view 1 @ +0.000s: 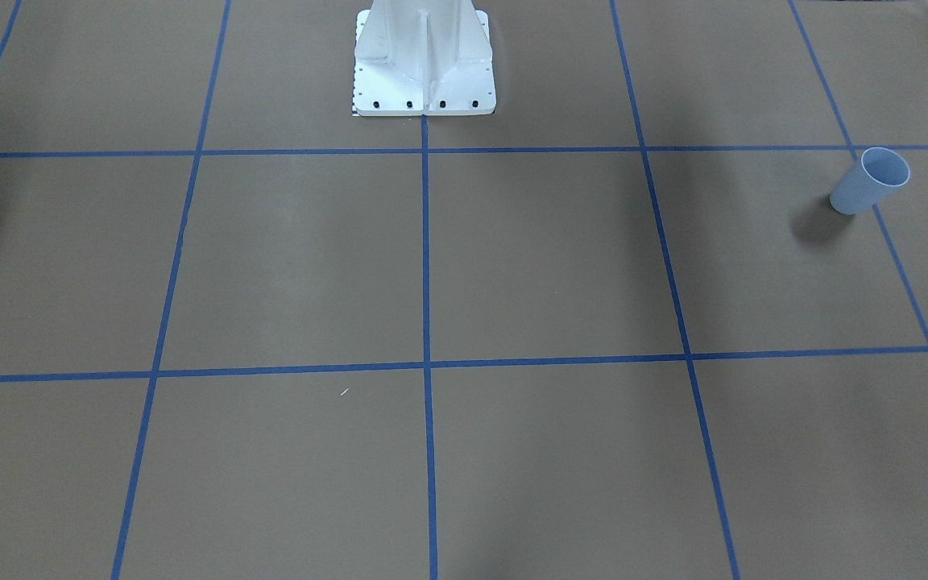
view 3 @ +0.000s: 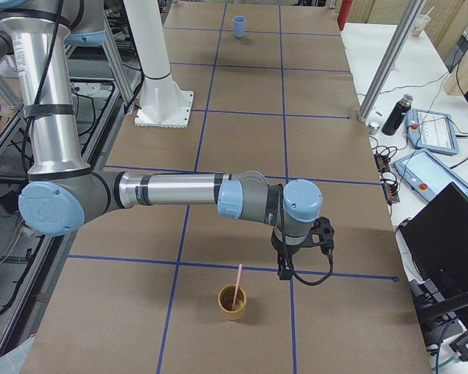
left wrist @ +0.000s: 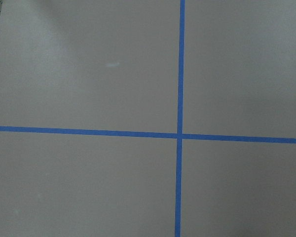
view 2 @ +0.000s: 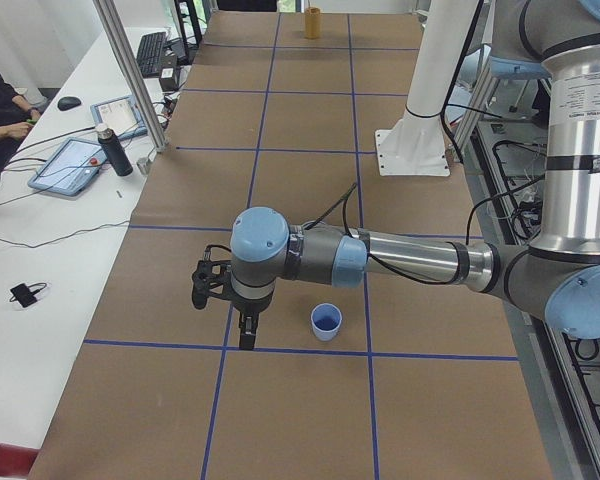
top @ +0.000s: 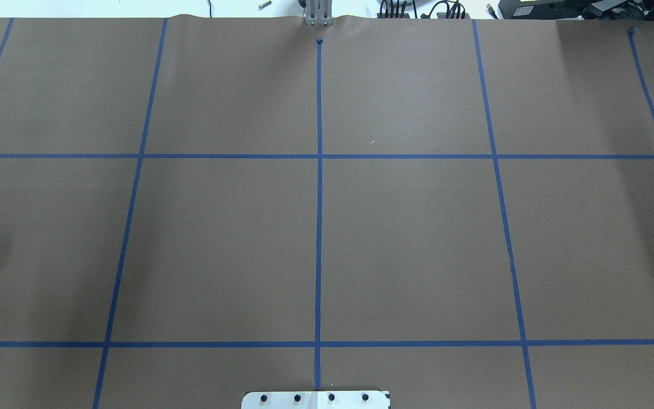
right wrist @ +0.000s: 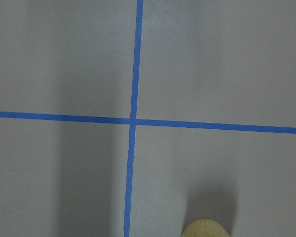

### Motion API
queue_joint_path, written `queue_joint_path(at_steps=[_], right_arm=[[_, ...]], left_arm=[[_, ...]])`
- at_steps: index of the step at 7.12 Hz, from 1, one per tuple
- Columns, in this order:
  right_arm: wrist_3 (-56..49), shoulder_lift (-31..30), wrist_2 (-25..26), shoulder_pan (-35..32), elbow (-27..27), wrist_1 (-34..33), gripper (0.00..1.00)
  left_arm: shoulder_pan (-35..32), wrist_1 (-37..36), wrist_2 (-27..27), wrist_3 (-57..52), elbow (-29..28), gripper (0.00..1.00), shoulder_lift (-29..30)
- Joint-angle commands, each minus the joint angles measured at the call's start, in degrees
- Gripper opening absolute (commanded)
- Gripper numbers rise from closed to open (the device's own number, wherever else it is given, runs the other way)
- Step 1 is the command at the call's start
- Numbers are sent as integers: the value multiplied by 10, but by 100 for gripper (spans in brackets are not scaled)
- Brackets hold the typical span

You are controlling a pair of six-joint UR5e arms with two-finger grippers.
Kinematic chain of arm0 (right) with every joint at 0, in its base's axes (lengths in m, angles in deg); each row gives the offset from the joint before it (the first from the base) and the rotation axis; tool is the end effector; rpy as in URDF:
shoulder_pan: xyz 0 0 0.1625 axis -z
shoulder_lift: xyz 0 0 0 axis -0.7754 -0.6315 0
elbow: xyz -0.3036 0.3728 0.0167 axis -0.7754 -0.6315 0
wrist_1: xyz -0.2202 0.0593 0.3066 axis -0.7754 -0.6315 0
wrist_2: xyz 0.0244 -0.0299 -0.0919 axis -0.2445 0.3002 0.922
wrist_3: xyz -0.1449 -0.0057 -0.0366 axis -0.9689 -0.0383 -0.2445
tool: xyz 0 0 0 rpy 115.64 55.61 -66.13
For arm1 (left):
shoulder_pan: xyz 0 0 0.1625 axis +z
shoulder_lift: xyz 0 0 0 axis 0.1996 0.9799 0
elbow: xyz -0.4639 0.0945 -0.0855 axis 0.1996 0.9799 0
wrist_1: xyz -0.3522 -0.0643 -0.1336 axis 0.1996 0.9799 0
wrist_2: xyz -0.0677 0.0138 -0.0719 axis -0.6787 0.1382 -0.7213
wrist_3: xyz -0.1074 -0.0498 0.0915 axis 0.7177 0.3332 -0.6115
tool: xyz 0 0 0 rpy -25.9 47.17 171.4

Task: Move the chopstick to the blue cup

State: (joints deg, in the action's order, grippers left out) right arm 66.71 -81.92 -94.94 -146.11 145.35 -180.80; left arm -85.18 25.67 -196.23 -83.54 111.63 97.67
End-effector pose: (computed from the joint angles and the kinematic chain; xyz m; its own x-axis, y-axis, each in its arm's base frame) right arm 0.0748 -0.4940 0.7275 0.7153 -0.0467 0.6973 0.0288 0.9989 0.0373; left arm -0.0810 -0.4421 0.6876 0.7135 -0.0498 -0.6989 0.1682 0.9805 0.1019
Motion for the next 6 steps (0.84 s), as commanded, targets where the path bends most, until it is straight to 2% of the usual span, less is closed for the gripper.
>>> queue_joint_path(at_steps=[1, 6], right_arm=[[0, -5, -2, 0, 2, 0, 100], [1, -6, -2, 0, -1, 0, 100]], left_arm=[[0, 0, 0, 0, -2, 99, -1], [8, -1, 1, 0, -7, 99, -2]])
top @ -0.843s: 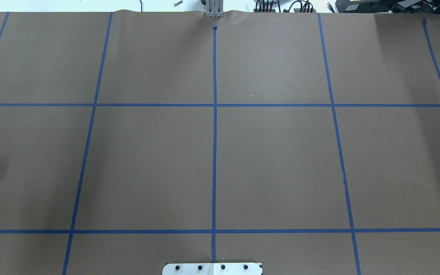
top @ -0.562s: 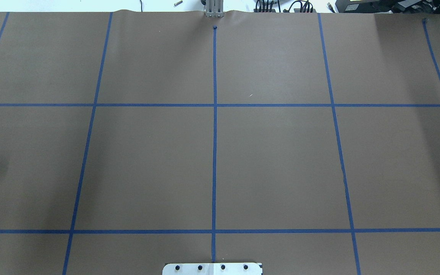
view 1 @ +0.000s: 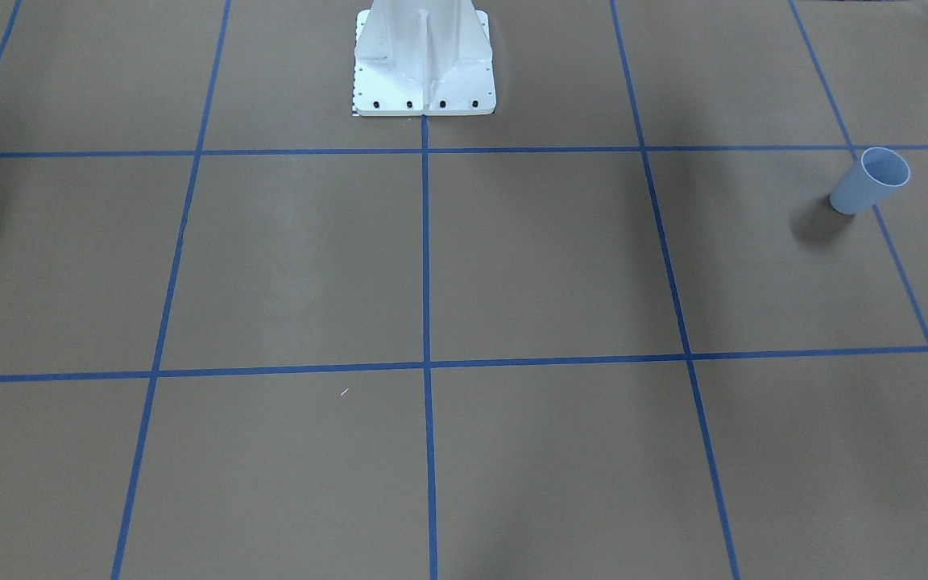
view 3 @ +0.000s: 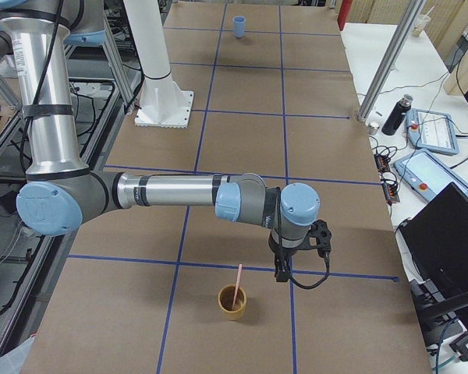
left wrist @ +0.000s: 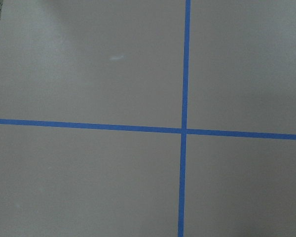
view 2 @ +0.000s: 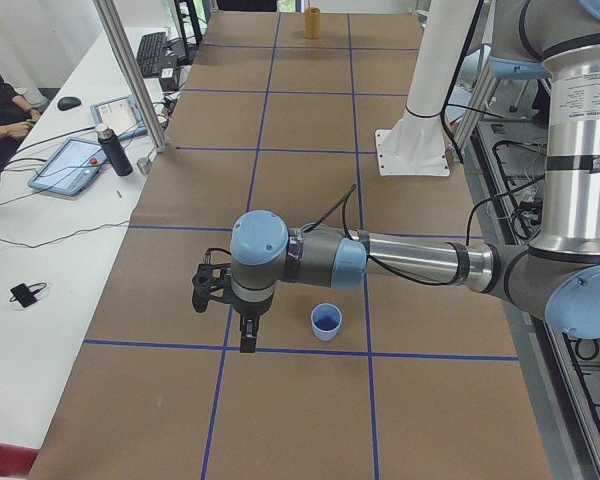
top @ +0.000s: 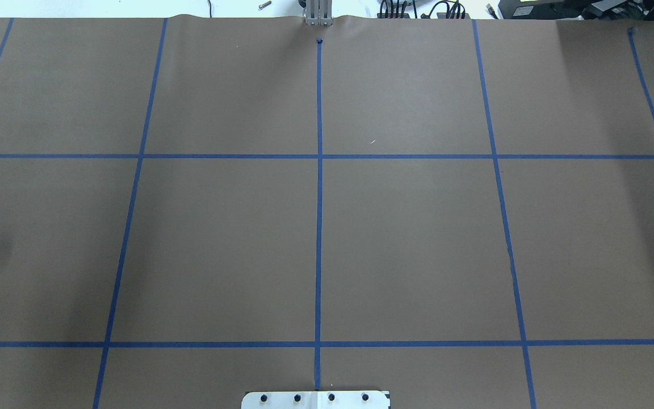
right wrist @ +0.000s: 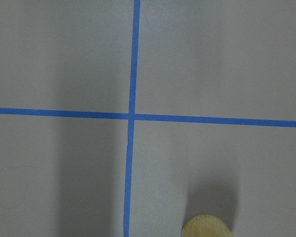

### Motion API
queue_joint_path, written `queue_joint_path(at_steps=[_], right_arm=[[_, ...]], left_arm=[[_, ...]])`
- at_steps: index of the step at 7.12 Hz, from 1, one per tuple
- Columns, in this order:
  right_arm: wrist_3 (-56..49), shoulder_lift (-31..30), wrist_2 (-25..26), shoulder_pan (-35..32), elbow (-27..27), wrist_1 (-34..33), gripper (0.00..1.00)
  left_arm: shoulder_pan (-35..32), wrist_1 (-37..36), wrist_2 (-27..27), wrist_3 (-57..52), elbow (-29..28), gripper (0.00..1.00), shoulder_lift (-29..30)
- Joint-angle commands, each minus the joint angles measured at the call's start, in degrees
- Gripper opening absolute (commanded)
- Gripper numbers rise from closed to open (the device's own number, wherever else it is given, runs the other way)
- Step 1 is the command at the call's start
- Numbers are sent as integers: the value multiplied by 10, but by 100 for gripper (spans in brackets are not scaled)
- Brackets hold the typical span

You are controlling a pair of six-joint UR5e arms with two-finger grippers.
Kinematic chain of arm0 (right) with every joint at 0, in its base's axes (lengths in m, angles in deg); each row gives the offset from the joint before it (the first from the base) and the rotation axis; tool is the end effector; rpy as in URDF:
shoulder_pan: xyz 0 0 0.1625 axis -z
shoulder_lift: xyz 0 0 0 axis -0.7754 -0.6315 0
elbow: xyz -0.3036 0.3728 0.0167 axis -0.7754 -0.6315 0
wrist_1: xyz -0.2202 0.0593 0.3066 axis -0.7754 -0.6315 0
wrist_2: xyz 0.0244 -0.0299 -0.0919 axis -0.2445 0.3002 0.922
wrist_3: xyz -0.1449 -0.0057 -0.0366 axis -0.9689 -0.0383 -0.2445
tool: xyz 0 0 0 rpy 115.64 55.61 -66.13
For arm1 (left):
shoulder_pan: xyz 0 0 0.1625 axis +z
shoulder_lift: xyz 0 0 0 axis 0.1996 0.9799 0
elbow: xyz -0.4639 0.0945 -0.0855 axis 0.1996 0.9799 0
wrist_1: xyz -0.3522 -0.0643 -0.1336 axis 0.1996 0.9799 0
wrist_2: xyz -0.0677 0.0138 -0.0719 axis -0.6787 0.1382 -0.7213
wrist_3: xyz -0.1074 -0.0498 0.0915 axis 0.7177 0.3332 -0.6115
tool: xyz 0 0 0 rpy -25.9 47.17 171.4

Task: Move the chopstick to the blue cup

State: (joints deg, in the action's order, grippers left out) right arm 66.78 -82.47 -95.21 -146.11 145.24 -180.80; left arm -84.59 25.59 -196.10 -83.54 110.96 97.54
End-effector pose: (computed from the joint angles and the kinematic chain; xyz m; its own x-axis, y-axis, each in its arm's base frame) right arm 0.0738 -0.4885 0.7327 0.7113 -0.0374 0.7019 0.0273 0.9993 0.0256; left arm -0.0765 -0.4411 0.6945 0.7144 -0.0535 -0.6977 0.1583 0.9836 0.0867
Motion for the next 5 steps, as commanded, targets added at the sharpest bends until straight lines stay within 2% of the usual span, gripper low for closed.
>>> queue_joint_path(at_steps=[1, 5], right_arm=[[-1, 0, 1, 0, 0, 0, 100], [-1, 0, 1, 0, 1, 0, 100]], left_arm=[[3, 0, 1, 0, -2, 99, -3], [3, 3, -2, 0, -5, 99, -3]])
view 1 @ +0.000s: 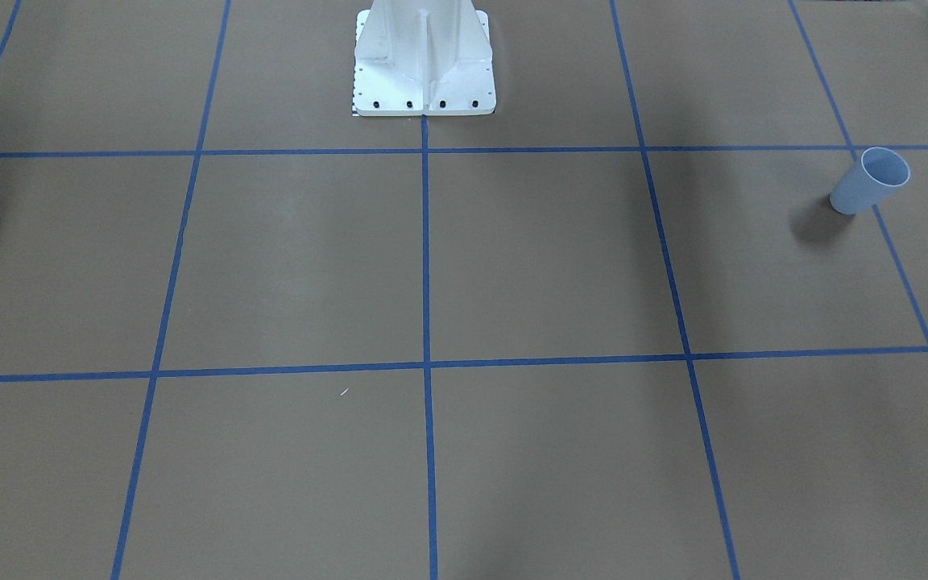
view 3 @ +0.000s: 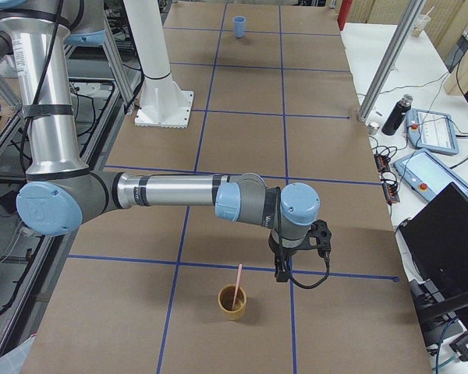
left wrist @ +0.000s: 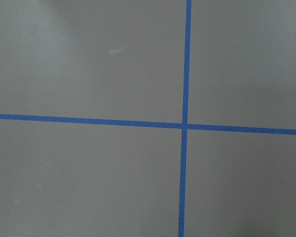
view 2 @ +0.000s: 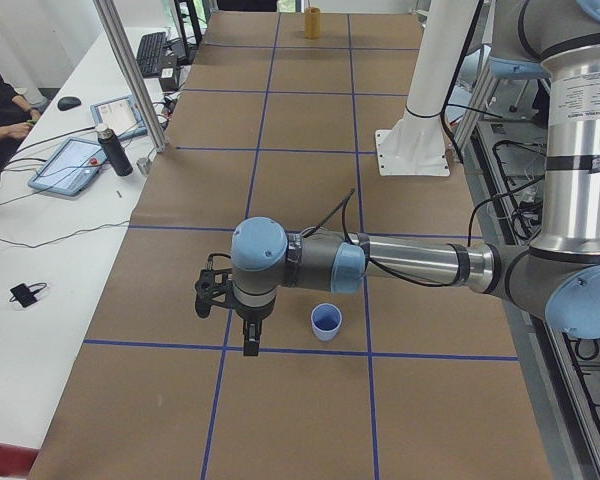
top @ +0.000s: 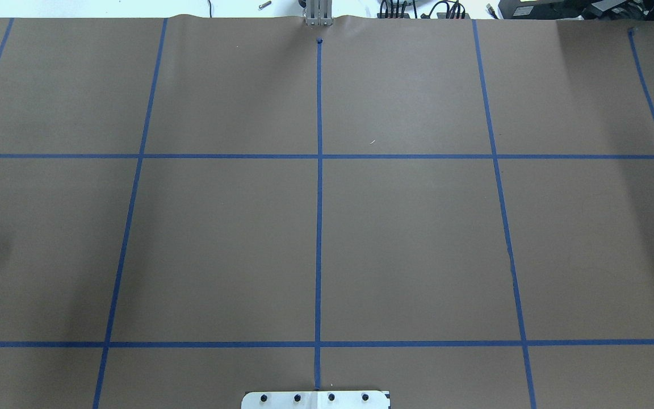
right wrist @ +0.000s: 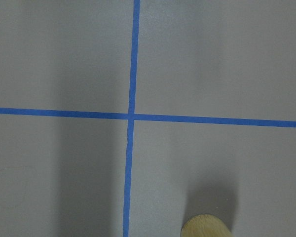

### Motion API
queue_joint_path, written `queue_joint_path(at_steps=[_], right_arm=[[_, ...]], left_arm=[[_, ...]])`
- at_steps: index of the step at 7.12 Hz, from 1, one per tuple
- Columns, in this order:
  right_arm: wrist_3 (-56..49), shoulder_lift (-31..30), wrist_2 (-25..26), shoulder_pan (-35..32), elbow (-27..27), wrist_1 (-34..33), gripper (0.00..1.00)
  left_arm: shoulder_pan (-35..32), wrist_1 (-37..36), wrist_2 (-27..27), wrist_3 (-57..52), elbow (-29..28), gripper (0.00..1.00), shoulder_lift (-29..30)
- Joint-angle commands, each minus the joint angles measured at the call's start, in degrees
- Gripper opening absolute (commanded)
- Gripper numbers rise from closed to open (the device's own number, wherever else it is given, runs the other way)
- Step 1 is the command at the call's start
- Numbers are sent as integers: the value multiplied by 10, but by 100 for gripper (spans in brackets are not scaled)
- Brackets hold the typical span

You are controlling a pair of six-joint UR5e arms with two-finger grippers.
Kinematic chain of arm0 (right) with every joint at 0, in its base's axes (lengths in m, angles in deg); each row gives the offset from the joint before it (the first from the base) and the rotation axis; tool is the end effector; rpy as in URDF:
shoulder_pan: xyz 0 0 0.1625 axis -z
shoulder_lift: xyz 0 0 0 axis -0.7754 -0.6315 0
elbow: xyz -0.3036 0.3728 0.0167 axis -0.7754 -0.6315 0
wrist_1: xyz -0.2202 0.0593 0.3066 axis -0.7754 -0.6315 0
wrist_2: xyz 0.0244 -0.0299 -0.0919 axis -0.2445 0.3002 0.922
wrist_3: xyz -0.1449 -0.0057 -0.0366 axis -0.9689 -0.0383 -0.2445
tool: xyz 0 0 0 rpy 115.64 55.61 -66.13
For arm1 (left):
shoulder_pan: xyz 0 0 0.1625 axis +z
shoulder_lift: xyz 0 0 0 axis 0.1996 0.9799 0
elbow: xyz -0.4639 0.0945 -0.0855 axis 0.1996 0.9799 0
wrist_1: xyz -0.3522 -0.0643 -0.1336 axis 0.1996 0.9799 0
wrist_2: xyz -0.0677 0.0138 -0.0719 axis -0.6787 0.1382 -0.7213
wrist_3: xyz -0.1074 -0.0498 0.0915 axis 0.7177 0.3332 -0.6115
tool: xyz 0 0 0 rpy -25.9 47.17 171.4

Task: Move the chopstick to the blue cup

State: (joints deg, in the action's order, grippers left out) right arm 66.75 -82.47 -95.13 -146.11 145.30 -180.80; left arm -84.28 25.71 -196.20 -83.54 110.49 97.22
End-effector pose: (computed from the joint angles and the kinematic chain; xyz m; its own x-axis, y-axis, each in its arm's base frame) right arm 0.0740 -0.4886 0.7323 0.7123 -0.0387 0.7008 0.0278 0.9993 0.0269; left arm -0.0736 -0.4383 0.7005 0.7127 -0.0575 -0.6992 0.1530 0.9854 0.0750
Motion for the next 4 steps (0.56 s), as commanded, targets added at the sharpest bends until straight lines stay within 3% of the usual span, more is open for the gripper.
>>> queue_joint_path(at_steps=[1, 4], right_arm=[[-1, 0, -1, 0, 1, 0, 100], [-1, -2, -2, 0, 4, 0, 100]], left_arm=[[1, 2, -1, 0, 0, 99, 0], [0, 0, 1, 0, -2, 99, -1]])
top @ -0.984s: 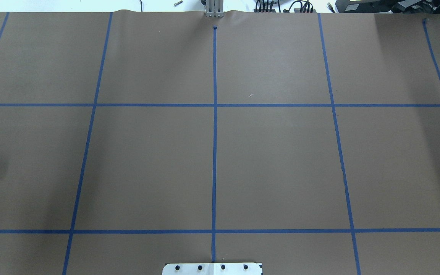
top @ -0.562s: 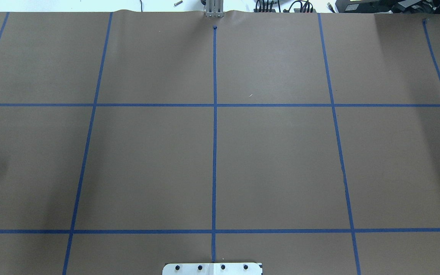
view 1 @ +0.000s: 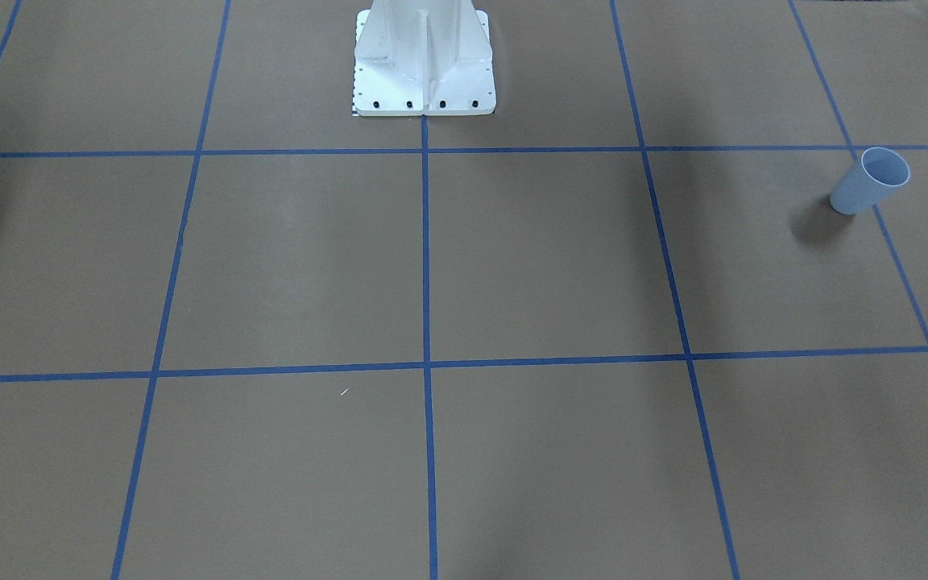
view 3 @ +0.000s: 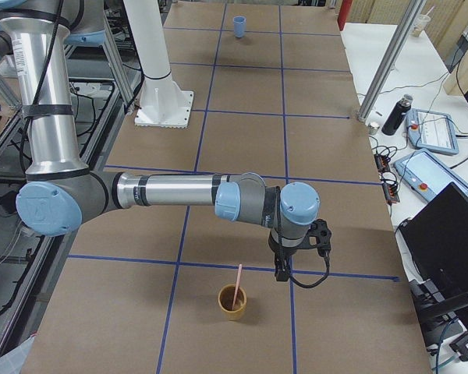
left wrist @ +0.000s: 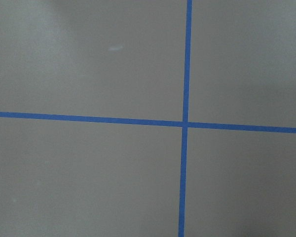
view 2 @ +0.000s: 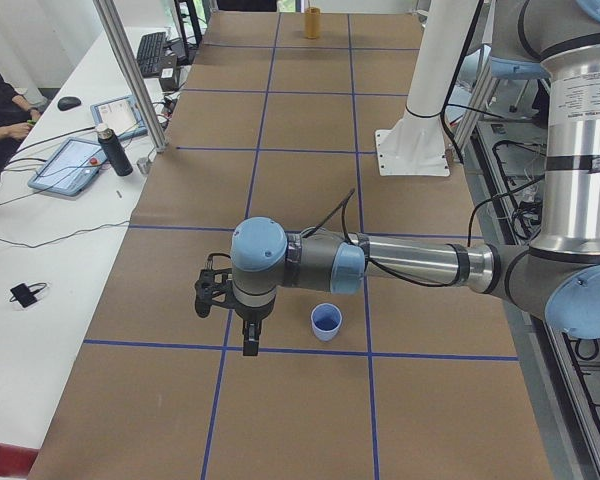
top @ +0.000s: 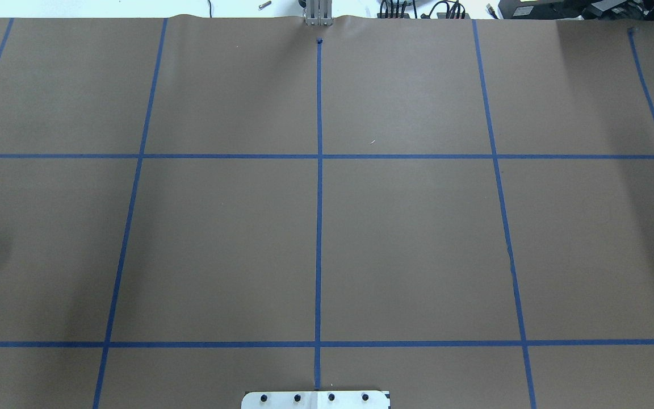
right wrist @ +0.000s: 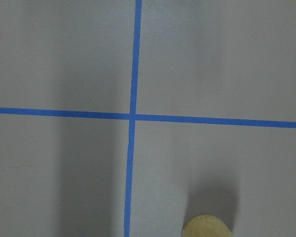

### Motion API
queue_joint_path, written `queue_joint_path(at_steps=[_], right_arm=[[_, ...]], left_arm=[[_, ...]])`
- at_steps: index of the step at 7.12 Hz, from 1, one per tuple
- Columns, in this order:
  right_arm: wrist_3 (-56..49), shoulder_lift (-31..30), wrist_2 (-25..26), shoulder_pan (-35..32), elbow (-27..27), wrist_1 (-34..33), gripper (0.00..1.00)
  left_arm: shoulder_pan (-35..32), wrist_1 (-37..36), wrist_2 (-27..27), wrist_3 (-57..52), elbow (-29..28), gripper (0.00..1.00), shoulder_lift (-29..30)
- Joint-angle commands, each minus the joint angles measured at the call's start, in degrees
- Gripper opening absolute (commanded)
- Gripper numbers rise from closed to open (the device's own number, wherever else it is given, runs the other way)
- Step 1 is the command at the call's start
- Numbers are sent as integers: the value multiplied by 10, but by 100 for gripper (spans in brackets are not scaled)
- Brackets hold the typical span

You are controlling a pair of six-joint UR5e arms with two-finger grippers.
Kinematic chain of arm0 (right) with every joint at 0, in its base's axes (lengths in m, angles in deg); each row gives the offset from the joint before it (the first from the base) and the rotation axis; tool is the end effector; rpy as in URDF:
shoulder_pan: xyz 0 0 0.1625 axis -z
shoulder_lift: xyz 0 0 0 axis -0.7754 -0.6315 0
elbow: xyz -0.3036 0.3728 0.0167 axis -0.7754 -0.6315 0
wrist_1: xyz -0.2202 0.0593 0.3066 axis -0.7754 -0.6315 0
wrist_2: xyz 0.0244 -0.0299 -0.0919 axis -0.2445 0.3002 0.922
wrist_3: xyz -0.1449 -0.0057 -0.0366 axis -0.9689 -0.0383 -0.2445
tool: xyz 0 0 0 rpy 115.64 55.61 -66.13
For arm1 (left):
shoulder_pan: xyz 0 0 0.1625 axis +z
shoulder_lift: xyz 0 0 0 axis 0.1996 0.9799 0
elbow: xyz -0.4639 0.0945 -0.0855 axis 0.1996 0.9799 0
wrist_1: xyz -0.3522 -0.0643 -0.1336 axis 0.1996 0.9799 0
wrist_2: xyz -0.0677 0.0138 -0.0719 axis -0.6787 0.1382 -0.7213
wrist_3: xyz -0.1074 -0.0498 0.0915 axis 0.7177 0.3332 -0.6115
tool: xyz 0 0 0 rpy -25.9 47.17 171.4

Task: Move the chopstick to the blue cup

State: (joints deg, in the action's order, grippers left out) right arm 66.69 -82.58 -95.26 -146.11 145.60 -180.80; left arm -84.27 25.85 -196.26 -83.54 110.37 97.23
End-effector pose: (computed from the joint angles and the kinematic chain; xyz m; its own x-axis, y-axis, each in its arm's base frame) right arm 0.0737 -0.4880 0.7307 0.7110 -0.0421 0.7020 0.0283 0.9991 0.0312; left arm -0.0734 -0.4385 0.7010 0.7120 -0.0568 -0.6999 0.1528 0.9854 0.0755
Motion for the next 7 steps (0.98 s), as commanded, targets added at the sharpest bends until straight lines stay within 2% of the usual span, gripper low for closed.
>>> queue_joint_path(at_steps=[1, 7], right_arm=[[0, -2, -1, 0, 1, 0, 100], [3, -2, -3, 0, 5, -1, 100]], left_arm=[[1, -1, 1, 0, -3, 99, -1], [20, 11, 0, 4, -6, 99, -10]])
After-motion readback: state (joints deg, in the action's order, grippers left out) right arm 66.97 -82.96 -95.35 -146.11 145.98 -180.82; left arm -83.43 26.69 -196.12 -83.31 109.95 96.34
